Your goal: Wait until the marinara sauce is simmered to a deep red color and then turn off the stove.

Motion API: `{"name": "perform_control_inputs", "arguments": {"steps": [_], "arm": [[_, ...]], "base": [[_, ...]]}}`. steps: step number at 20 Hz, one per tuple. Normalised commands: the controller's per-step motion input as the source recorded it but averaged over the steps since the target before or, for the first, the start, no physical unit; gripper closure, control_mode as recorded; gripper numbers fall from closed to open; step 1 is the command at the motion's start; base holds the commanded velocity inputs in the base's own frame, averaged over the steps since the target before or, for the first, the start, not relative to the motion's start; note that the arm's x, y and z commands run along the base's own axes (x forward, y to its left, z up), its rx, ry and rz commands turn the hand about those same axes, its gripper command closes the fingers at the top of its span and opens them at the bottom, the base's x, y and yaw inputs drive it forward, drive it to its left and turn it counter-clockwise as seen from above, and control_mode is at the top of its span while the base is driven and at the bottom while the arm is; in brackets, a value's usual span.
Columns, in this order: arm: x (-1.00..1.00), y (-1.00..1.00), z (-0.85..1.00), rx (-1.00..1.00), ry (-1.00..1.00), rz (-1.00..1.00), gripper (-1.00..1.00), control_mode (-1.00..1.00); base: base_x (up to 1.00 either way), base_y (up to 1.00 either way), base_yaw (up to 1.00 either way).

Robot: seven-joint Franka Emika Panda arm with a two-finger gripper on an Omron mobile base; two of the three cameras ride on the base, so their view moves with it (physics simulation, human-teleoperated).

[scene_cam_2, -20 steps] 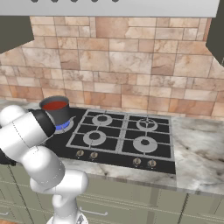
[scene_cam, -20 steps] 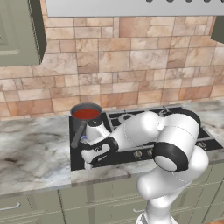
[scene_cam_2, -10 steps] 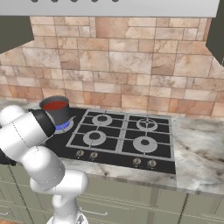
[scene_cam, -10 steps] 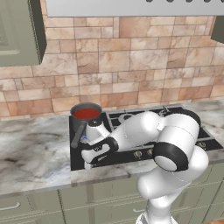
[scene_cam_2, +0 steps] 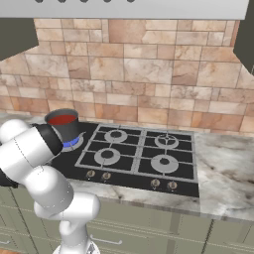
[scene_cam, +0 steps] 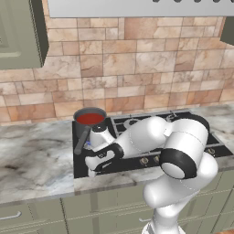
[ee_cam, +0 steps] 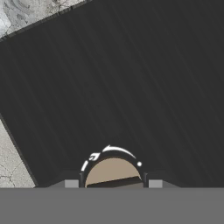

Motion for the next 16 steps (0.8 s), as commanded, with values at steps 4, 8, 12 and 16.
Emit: {"name": "perform_control_inputs", "arguments": {"steps": [4, 8, 12, 16], "arm": [[0.00, 0.00, 0.00, 0.00, 0.00, 0.00, 1.00, -1.00], [0.00, 0.00, 0.00, 0.00, 0.00, 0.00, 1.00, -1.00], [0.00, 0.00, 0.00, 0.00, 0.00, 0.00, 1.00, -1.00], [0.00, 0.00, 0.00, 0.00, 0.00, 0.00, 1.00, -1.00]], "base": [[0.00, 0.00, 0.00], [0.00, 0.00, 0.00], [0.00, 0.00, 0.00], [0.00, 0.00, 0.00]]}}
